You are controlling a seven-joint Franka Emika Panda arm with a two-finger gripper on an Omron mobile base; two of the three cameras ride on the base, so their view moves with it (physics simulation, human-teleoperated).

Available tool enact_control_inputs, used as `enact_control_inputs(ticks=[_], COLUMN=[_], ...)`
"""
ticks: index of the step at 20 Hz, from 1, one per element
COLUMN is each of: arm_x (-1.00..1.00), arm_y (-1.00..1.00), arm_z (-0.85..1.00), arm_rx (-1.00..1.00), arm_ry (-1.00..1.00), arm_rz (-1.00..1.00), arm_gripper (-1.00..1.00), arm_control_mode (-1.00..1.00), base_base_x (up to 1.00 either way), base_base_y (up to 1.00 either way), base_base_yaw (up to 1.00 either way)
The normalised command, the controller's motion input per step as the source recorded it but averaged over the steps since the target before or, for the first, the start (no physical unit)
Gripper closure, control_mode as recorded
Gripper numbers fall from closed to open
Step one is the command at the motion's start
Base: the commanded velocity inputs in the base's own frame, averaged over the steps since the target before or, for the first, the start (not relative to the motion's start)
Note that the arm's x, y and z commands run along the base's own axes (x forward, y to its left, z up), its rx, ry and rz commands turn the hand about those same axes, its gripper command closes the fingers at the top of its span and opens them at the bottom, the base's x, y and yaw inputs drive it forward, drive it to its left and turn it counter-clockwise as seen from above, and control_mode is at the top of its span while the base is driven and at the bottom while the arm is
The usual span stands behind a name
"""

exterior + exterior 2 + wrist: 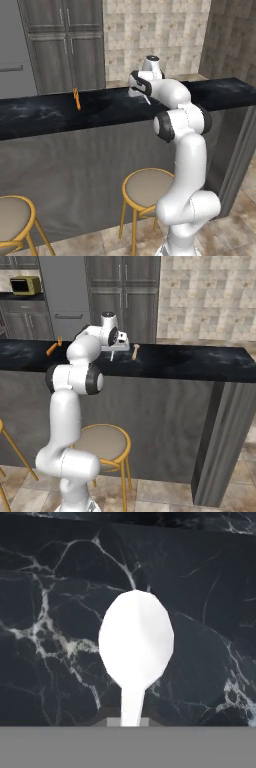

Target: Pick up the metallic utensils from the counter and place them in the open drawer. Make sure not to pick up any wooden utensils.

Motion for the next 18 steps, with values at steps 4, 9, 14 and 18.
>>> enact_control_inputs(ticks=[4, 9, 14, 18], arm_x=[0.00, -0.58, -1.00, -1.00], arm_y=[0.00, 0.02, 0.10, 0.09], arm_z=[0.00, 0.25, 0.08, 0.06], arm_rx=[0.00, 0.01, 0.00, 0.00], arm_ry=[-0.02, -0.20, -0.23, -0.19], arm_rz=[0.00, 0.02, 0.00, 0.00], arm_gripper=[1.00, 1.00, 1.00, 1.00], arm_control_mode=[-1.00, -1.00, -1.00, -1.00], base_base_x=[0.00, 0.00, 0.00, 0.00], base_base_y=[0.00, 0.00, 0.00, 0.00], base_base_yaw=[0.00, 0.00, 0.00, 0.00])
